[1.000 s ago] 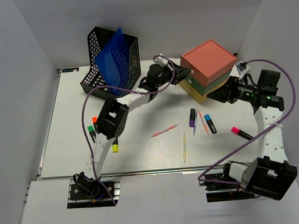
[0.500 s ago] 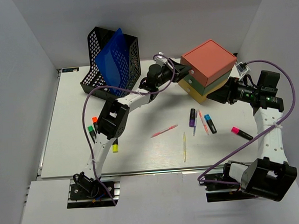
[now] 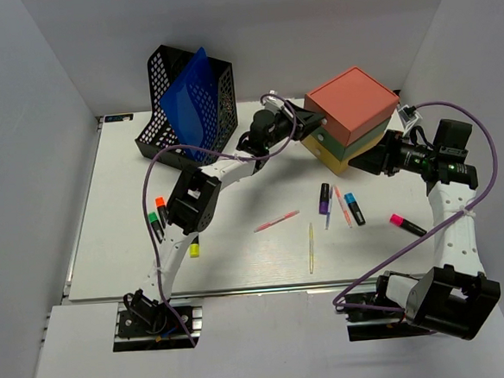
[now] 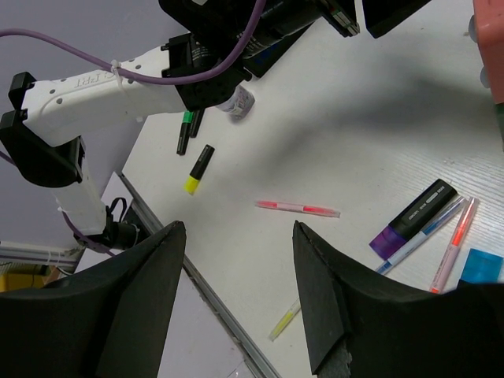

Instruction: Organize the desk

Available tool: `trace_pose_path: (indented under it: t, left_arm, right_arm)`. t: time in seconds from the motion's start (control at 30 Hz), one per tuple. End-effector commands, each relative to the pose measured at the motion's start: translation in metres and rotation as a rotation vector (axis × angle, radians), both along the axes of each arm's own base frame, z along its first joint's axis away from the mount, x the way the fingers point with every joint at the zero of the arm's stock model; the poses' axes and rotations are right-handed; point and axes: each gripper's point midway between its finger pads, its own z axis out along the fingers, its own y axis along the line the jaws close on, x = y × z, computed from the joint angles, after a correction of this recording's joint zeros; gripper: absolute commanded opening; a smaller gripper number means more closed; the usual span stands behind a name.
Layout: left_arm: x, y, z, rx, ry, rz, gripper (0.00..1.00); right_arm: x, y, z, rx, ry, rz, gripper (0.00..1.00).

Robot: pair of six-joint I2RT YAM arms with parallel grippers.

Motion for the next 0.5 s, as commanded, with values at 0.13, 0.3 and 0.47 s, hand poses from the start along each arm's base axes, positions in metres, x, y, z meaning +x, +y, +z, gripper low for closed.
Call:
trace_pose_path:
  t: [0.13, 0.3, 0.47]
  left_arm:
    - [-0.0076, -0.0088, 0.0277, -0.056, -0.036, -0.033, 0.56]
    - [-0.0084, -0.0107, 0.0239, -0.055, -0.022, -0.046, 0.54]
    - [-0.0084, -0.0110, 0.0202, -0.054, -0.014, -0.048, 0.52]
  right_arm:
    - [-0.0029, 0.0016, 0.0074, 0.003, -0.038, 0.011, 0.63]
    - [-0.0019, 0.0010, 0.0082, 0.004, -0.040, 0.009, 0.63]
    - [-0.0017, 0.0012, 0.0082, 0.002, -0.042, 0.009, 0.63]
